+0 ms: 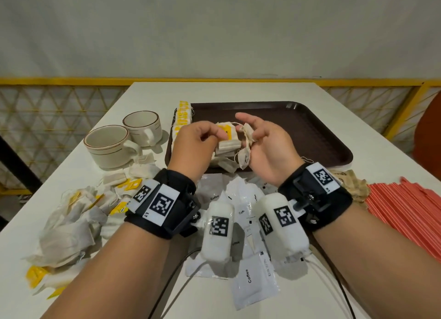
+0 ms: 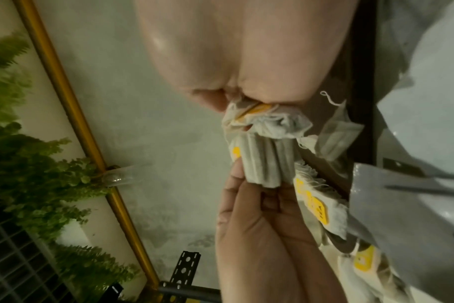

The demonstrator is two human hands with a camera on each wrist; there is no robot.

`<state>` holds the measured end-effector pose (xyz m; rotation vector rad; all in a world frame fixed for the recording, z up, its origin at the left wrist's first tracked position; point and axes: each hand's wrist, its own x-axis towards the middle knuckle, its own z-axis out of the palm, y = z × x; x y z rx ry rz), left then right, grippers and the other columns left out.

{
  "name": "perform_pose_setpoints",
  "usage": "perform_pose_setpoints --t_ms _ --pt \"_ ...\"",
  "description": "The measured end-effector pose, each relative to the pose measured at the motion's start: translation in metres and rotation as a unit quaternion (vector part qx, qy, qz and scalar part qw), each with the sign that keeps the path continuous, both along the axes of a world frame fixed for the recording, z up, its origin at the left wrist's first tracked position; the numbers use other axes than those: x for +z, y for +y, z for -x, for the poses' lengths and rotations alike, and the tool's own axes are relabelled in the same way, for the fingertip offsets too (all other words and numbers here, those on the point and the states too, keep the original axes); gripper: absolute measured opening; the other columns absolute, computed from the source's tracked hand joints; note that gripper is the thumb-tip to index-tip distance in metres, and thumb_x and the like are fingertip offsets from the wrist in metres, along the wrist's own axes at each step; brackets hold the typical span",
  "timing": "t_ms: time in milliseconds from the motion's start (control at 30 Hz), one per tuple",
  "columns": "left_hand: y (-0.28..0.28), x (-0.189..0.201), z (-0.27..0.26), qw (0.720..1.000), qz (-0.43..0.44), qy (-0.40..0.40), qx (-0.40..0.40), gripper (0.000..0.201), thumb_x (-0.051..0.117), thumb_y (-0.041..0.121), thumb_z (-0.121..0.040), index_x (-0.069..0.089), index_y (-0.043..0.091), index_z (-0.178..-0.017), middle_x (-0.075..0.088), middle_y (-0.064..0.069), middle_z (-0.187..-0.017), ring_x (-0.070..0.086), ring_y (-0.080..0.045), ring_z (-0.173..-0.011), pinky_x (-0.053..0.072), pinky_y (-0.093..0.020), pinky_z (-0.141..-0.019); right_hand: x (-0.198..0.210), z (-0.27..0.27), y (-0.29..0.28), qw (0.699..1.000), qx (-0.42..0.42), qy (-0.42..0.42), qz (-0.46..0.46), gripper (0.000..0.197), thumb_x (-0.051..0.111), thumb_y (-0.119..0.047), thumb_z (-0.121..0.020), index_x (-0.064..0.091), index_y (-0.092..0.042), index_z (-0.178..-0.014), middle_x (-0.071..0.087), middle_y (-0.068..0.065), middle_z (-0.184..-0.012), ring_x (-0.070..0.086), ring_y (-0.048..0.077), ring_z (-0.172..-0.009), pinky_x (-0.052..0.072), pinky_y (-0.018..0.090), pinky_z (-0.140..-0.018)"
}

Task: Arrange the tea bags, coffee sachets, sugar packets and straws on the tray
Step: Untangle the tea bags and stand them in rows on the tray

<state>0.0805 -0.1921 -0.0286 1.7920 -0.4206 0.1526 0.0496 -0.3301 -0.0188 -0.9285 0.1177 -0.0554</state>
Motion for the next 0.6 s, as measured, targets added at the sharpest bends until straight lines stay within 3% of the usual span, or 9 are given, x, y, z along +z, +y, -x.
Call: perform_pose_setpoints --t_ms 67,167,300,367,433,533,600 --pt "-0.001 -0.002 0.001 1.000 -0.003 0.004 0.007 0.036 0.050 -0.003 -0.087 0.070 0.024 -0.074 0.066 0.008 -0.075 0.056 0.002 -0.062 0.043 -0.010 -0.060 -0.002 0.002 -0.003 0.999 -0.011 0.001 0.045 0.054 0.023 0.012 -0.082 0.054 -0.005 -0.123 0.056 0.020 -0.102 0.060 0.032 -0.091 0.051 0.046 -0.087" --pt "0.002 -0.006 0.007 1.000 0.004 0.025 0.008 0.032 0.051 0.001 -0.087 0.072 0.022 -0.077 0.060 0.011 -0.060 0.047 0.002 -0.045 0.037 -0.008 -0.048 -0.002 0.005 -0.007 0.997 -0.037 0.004 0.061 0.053 0.027 0.015 -0.086 0.055 -0.010 -0.123 0.053 0.016 -0.108 0.060 0.027 -0.091 0.052 0.047 -0.093" --pt "0.004 -0.005 0.019 0.999 -0.006 0.015 -0.033 0.014 0.068 0.019 -0.085 0.073 0.028 -0.076 0.070 0.011 -0.080 0.061 0.002 -0.074 0.045 -0.012 -0.071 0.000 0.008 -0.004 0.997 -0.070 -0.015 0.030 0.052 0.031 0.017 -0.088 0.056 -0.014 -0.121 0.052 0.010 -0.102 0.053 0.023 -0.089 0.047 0.046 -0.097" --pt "0.002 -0.005 0.024 0.998 -0.002 0.019 -0.056 0.003 0.075 0.027 -0.078 0.073 0.028 -0.076 0.069 0.005 -0.081 0.059 0.001 -0.071 0.046 -0.013 -0.066 -0.001 0.011 0.000 0.997 -0.066 -0.035 0.034 0.053 0.034 0.018 -0.088 0.055 -0.016 -0.122 0.052 0.009 -0.102 0.052 0.022 -0.088 0.049 0.039 -0.086" --pt "0.000 -0.007 0.025 0.998 -0.001 0.023 -0.057 0.011 0.079 0.030 -0.073 0.074 0.022 -0.079 0.067 0.000 -0.077 0.057 0.001 -0.063 0.047 -0.015 -0.059 -0.003 0.013 0.004 0.996 -0.049 -0.054 0.060 0.050 0.039 0.018 -0.090 0.055 -0.018 -0.120 0.053 0.008 -0.103 0.053 0.021 -0.088 0.050 0.033 -0.077" --pt "0.000 -0.011 0.022 0.999 -0.010 0.017 -0.035 0.016 0.080 0.029 -0.074 0.075 0.016 -0.081 0.070 -0.004 -0.079 0.061 -0.011 -0.070 0.053 -0.034 -0.071 -0.006 0.013 0.008 0.991 -0.033 -0.079 0.100 0.045 0.046 0.017 -0.089 0.056 -0.014 -0.120 0.058 0.007 -0.100 0.058 0.017 -0.085 0.050 0.033 -0.080" --pt "0.002 -0.011 0.020 0.999 -0.009 0.020 -0.028 0.014 0.078 0.025 -0.076 0.075 0.013 -0.079 0.070 -0.011 -0.080 0.060 -0.016 -0.071 0.053 -0.042 -0.075 -0.008 0.012 0.007 0.987 -0.042 -0.075 0.135 0.040 0.050 0.016 -0.087 0.058 -0.011 -0.116 0.059 0.009 -0.100 0.061 0.019 -0.086 0.049 0.036 -0.081"
